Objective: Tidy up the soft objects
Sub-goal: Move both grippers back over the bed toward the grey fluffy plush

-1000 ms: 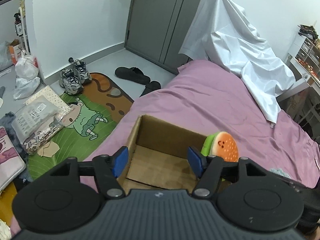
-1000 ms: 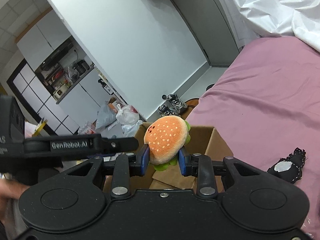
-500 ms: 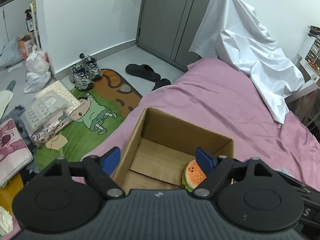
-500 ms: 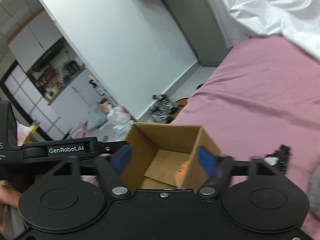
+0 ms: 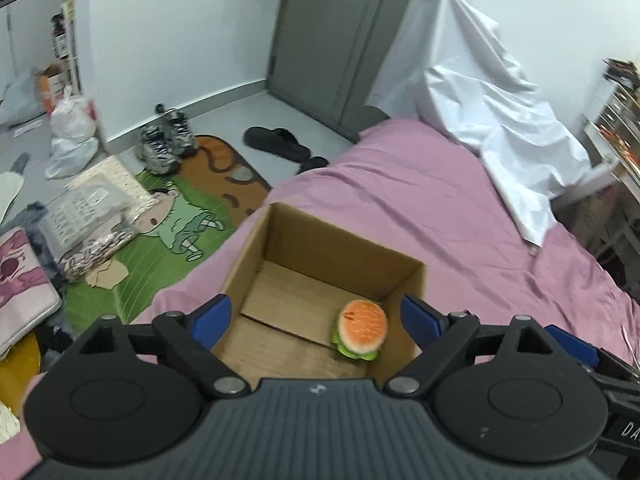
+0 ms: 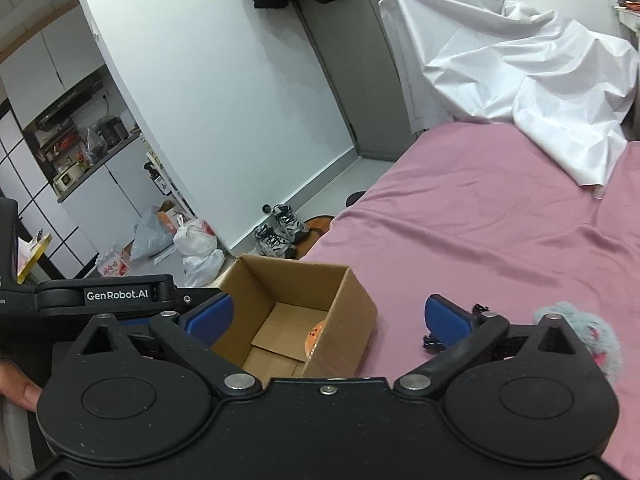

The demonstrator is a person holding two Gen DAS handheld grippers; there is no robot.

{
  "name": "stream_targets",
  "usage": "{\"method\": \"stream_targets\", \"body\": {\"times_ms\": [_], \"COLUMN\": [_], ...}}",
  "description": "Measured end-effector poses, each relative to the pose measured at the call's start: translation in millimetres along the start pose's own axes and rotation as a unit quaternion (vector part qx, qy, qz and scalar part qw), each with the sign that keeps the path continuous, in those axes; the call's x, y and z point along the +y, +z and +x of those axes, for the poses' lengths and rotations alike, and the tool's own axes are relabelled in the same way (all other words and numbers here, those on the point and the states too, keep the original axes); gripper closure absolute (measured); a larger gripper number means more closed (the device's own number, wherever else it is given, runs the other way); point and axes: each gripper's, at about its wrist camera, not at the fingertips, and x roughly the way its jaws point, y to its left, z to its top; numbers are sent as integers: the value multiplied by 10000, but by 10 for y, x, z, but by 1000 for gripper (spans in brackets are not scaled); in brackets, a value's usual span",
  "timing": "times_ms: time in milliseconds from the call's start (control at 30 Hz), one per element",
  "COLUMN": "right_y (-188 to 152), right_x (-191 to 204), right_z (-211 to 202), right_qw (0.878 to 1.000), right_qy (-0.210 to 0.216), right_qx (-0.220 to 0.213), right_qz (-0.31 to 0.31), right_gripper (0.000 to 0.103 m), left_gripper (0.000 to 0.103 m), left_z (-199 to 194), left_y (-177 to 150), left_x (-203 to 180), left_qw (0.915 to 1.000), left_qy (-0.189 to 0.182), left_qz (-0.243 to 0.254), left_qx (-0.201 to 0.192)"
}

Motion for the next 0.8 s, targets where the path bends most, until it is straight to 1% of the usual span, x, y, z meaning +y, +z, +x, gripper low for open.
{"method": "stream_targets", "body": {"times_ms": [33,100,267,400,467,533,600,700,800], "right_y": [-9,-26,-1,54,84,101,108,88,45], "right_x": [-14,-31,-97,-170,-222,-265,-332,-395,-486], "right_z": [-22,-98,-271,-414,-456,-471,-502,-553,-603], "right_qw": [10000,9998,9995,9991,9994,9995,9994,9992,9994], "right_qy": [15,-9,-41,-81,-88,-200,-254,-269,-179], "right_qx": [-1,-47,-167,-288,-252,-136,-72,-14,-14], "right_qz": [-64,-217,-248,-286,-233,-181,-204,-310,-307], "right_gripper": [0,0,0,0,0,0,0,0,0], "left_gripper": [12,6,6,6,6,5,3,2,2], "left_z": [-22,-66,-149,-257,-300,-326,-334,-328,-325], "left_y": [3,-4,-14,-10,-6,-6,-23,-64,-117], "left_x": [-21,-51,-160,-266,-317,-360,-394,-420,-438], "left_qw": [10000,9999,9994,9993,9992,9991,9989,9989,9990], "left_qy": [-33,-127,-316,-317,-325,-314,-314,-242,-138], "left_qz": [1,-28,56,176,233,286,342,385,366], "left_qx": [-11,1,110,37,20,4,48,131,211]}}
